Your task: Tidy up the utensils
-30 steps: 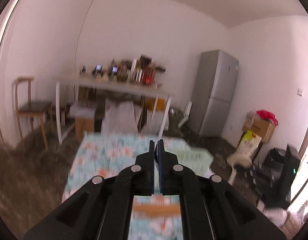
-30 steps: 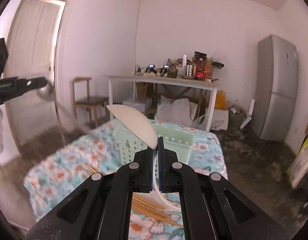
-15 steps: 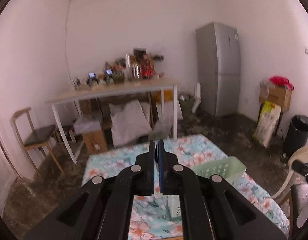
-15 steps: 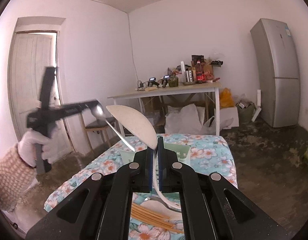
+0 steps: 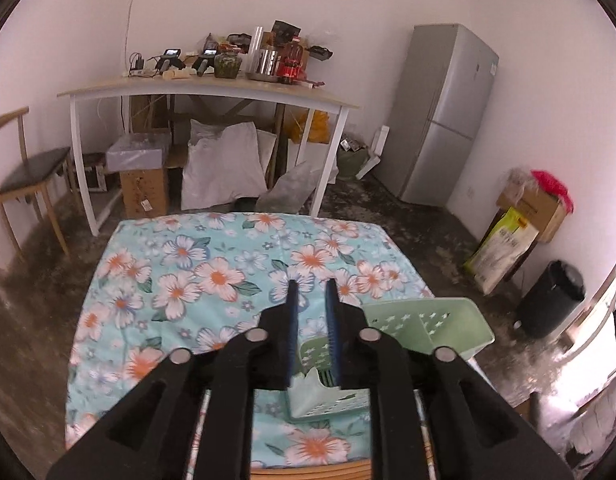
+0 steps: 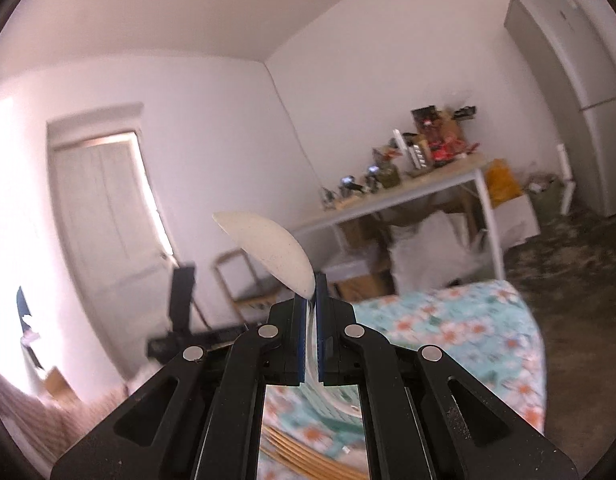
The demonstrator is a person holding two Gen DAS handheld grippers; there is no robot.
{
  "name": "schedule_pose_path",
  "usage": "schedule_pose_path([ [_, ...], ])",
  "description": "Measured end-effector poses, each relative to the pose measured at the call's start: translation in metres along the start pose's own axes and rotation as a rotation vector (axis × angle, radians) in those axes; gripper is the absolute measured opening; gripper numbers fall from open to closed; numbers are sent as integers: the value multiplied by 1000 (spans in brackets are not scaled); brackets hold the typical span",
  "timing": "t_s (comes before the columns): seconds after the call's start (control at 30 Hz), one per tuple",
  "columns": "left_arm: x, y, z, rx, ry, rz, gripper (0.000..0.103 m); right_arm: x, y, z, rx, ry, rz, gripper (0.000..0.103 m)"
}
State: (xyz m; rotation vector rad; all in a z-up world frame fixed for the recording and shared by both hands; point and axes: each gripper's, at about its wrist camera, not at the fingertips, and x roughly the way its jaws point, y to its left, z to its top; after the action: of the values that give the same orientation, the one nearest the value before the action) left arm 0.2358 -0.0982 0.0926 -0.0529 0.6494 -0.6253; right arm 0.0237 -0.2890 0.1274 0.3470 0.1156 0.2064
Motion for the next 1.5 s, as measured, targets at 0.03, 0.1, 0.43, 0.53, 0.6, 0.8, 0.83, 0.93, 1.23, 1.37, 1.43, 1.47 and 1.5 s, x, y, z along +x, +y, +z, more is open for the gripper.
schedule_pose_path([
  [0.03,-2,4,0,-6,-8,-4,21,3,-3,5,15,-9,22,2],
  [0.1,-8,5,-1,-18,-42,-9,28,9,-7,13,32,-27,50,2],
  [0.43,-58,17,-40,-47,-151,-23,43,61,-46,7,97,14,32,2],
  [0.53,-65,22,-63,-64,-130,-28,45,75,-57,-10,103,62,5,3],
  [0.6,-65,25,-75,-72,-107,-25,46,84,-65,-24,103,105,-21,8],
  [0.8,-64,31,-112,-122,-49,-27,47,88,-70,-51,71,198,-126,42],
  [0.83,-65,31,-115,-127,-45,-28,47,85,-68,-52,63,198,-134,47],
  [0.93,-66,27,-124,-103,-41,-10,47,70,-61,-49,32,183,-171,63],
  [1.23,-71,4,-140,-11,-51,23,58,17,-39,-42,-25,158,-260,73],
  [1.37,-66,-5,-155,52,-33,118,62,5,-27,-63,-44,240,-312,73],
  [1.43,-62,-7,-165,54,-11,126,62,4,-25,-84,-16,312,-326,72],
  [1.47,-61,-7,-169,53,-4,125,62,4,-25,-98,17,356,-318,70],
  [1.5,-59,-8,-174,52,6,127,62,6,-25,-108,40,388,-308,62],
])
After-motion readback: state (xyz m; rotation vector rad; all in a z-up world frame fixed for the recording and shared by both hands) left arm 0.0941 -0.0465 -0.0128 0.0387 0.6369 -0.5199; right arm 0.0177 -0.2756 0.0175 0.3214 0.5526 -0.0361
